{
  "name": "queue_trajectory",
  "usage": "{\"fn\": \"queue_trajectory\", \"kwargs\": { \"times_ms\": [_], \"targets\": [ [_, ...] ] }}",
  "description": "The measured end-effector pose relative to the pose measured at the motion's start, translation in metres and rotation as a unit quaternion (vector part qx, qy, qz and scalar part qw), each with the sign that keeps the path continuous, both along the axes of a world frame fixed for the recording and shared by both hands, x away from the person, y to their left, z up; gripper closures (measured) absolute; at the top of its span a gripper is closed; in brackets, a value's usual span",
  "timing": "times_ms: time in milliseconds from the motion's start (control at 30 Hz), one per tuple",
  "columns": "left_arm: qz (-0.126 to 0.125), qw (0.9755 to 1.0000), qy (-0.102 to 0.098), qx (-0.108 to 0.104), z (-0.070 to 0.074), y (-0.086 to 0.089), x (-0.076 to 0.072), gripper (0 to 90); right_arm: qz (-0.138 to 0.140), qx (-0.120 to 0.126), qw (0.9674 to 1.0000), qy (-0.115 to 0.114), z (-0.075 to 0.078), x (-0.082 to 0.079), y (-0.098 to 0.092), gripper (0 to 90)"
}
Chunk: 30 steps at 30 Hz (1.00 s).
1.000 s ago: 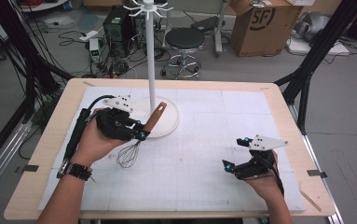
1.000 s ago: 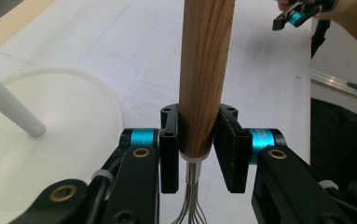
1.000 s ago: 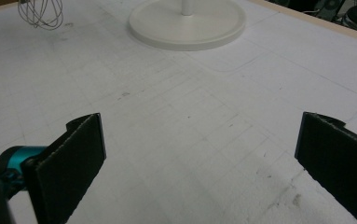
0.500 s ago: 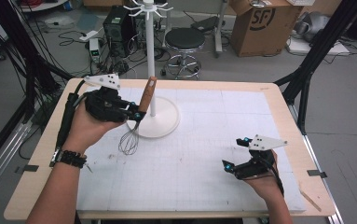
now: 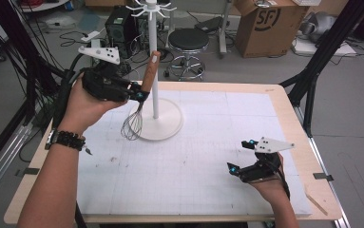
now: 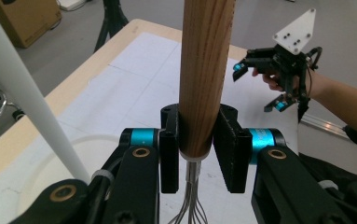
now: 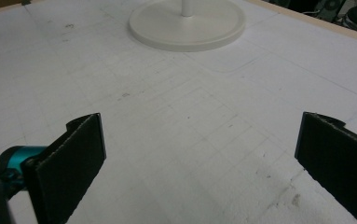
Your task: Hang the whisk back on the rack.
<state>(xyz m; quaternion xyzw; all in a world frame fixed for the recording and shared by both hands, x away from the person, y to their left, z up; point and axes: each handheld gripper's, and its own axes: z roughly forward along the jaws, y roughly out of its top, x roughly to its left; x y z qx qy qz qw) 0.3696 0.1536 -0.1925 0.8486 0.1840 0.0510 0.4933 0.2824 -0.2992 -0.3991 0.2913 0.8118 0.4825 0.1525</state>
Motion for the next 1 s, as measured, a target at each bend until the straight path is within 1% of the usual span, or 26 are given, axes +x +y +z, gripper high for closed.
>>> {"fn": "queue_trajectory", "kwargs": {
  "times_ms": [133,367,467,567,633,800,933,967,1000],
  "targets": [
    [0.005,1.0,-0.003,0.008,0.009,-0.002,0.006,72.4,-0.001,0.001,1.0,0.0,0.0,0.0,0.0,0.5],
    [0.01,0.9999,0.001,0.004,0.018,-0.001,0.016,72.5,0.001,0.001,1.0,-0.001,0.001,-0.001,-0.001,0.5],
    [0.015,0.9999,0.001,0.008,0.023,0.0,0.02,72.4,0.001,0.002,1.0,0.0,0.0,-0.001,-0.001,0.5],
    [0.017,0.9998,0.001,-0.003,0.028,0.003,0.024,72.5,-0.001,0.001,1.0,0.001,-0.001,-0.001,-0.002,0.5],
    [0.025,0.9997,0.002,-0.006,0.03,0.004,0.028,72.5,-0.002,0.002,1.0,0.002,-0.001,-0.001,-0.002,0.5],
    [0.041,0.9991,0.01,-0.004,0.035,0.007,0.038,72.5,-0.003,0.001,1.0,0.002,-0.001,-0.001,-0.002,0.5],
    [0.043,0.999,0.011,-0.007,0.04,0.006,0.044,72.5,-0.005,0.001,1.0,0.002,-0.002,-0.001,-0.004,0.5],
    [0.041,0.9991,0.01,-0.004,0.041,0.006,0.045,72.5,-0.006,0.002,1.0,0.002,-0.002,-0.001,-0.005,0.5],
    [0.044,0.9989,0.01,-0.008,0.041,0.005,0.047,72.5,-0.007,0.002,1.0,0.003,-0.002,-0.001,-0.005,0.5]
  ]
}}
